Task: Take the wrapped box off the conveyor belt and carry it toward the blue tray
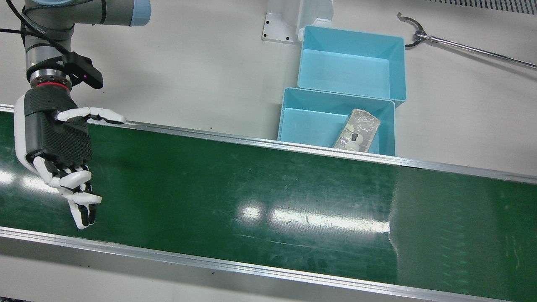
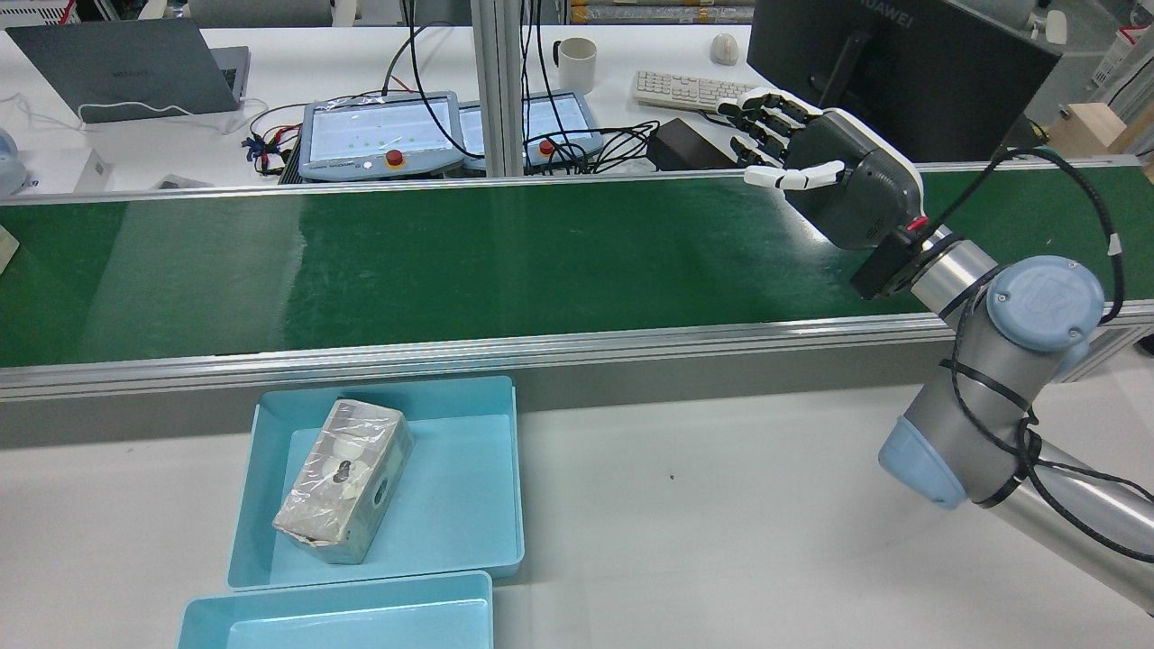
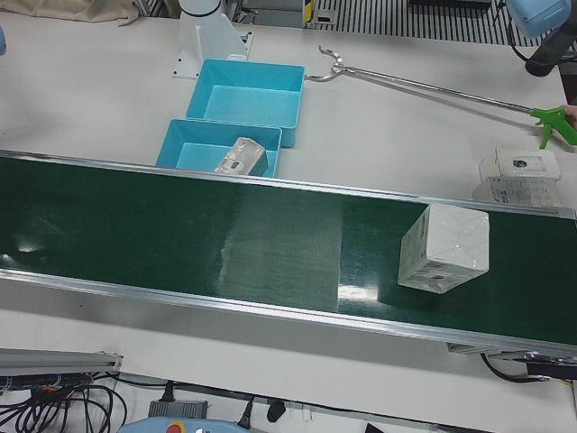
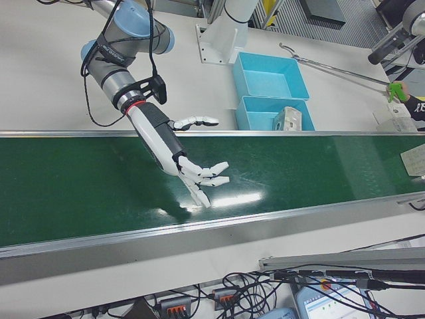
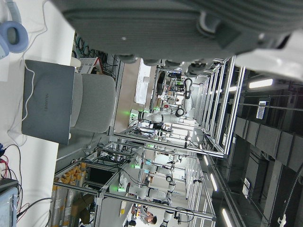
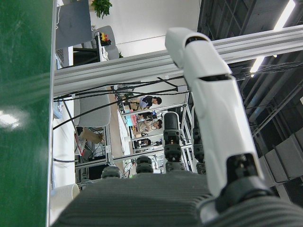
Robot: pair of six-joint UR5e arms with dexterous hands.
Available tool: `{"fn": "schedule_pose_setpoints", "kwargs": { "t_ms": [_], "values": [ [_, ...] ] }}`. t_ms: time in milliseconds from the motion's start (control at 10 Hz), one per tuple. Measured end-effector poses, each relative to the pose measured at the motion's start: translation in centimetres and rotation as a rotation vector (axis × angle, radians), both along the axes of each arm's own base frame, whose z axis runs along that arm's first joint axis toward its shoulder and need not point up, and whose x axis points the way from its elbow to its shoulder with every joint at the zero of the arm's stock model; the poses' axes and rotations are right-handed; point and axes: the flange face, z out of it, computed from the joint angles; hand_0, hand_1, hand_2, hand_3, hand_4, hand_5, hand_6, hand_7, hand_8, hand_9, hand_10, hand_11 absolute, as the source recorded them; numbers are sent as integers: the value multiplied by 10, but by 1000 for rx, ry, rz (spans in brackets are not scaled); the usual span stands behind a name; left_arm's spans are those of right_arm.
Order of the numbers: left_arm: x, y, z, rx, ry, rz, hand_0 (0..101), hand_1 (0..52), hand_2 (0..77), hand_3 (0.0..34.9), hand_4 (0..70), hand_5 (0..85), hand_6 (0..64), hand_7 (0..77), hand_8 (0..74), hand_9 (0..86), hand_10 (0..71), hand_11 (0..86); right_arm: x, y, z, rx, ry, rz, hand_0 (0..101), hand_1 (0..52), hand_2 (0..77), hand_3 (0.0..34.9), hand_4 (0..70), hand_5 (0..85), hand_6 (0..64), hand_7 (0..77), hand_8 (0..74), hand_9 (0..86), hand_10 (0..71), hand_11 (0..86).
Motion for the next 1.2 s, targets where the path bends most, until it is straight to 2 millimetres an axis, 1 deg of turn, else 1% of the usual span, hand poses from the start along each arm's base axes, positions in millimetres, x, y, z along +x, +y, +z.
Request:
{"fn": "schedule_pose_setpoints", "kwargs": {
  "t_ms": [100, 200, 300, 400, 500, 600, 700, 800, 900, 1000, 1100, 1200],
  "values": [
    [0, 0, 0, 0, 0, 0, 0, 0, 5, 0, 0, 11, 5, 0, 0, 0, 5, 0, 1, 1, -3, 5, -3, 0, 544, 240, 180, 117, 164, 327, 55, 251, 0, 71, 0, 16],
    [0, 0, 0, 0, 0, 0, 0, 0, 5, 0, 0, 11, 5, 0, 0, 0, 5, 0, 2, 2, -5, 9, -5, 0, 525, 196, 344, 117, 169, 349, 60, 245, 0, 87, 0, 11],
    [0, 0, 0, 0, 0, 0, 0, 0, 5, 0, 0, 11, 5, 0, 0, 0, 5, 0, 3, 3, -4, 9, -5, 0, 476, 76, 311, 135, 169, 338, 60, 245, 0, 65, 0, 11],
    [0, 0, 0, 0, 0, 0, 0, 0, 5, 0, 0, 11, 5, 0, 0, 0, 0, 0, 5, 4, -3, 8, -4, 1, 538, 284, 365, 158, 120, 355, 55, 240, 27, 93, 0, 16],
    [0, 0, 0, 0, 0, 0, 0, 0, 11, 0, 0, 11, 5, 0, 0, 0, 5, 0, 5, 5, -3, 8, -4, 2, 538, 284, 365, 158, 120, 355, 55, 240, 27, 93, 0, 16],
    [0, 0, 0, 0, 0, 0, 0, 0, 5, 0, 0, 11, 5, 0, 0, 0, 5, 0, 6, 5, -3, 9, -5, 2, 482, 158, 349, 167, 125, 333, 44, 240, 5, 60, 0, 16],
    [0, 0, 0, 0, 0, 0, 0, 0, 5, 0, 0, 11, 0, 0, 0, 0, 5, 0, 6, 5, -4, 10, -7, 3, 517, 185, 316, 162, 153, 338, 55, 251, 5, 54, 0, 16],
    [0, 0, 0, 0, 0, 0, 0, 0, 5, 0, 0, 11, 0, 0, 0, 0, 5, 0, 6, 5, -4, 11, -8, 3, 517, 185, 316, 162, 153, 338, 55, 251, 5, 54, 0, 16],
    [0, 0, 0, 0, 0, 0, 0, 0, 5, 0, 0, 11, 0, 0, 0, 0, 0, 0, 6, 6, -4, 11, -8, 2, 550, 311, 333, 158, 164, 382, 60, 256, 38, 98, 0, 16],
    [0, 0, 0, 0, 0, 0, 0, 0, 5, 0, 0, 11, 0, 0, 0, 0, 0, 0, 6, 6, -4, 11, -8, 2, 550, 311, 333, 158, 164, 382, 60, 256, 38, 98, 0, 16],
    [0, 0, 0, 0, 0, 0, 0, 0, 5, 0, 0, 11, 5, 0, 0, 0, 5, 0, 4, 6, -3, 9, -8, -1, 493, 153, 311, 145, 153, 349, 60, 245, 27, 93, 0, 11],
    [0, 0, 0, 0, 0, 0, 0, 0, 11, 0, 0, 11, 5, 0, 0, 0, 5, 0, 3, 6, -3, 10, -8, -3, 494, 245, 349, 137, 153, 371, 60, 245, 27, 93, 0, 11]
  ]
}}
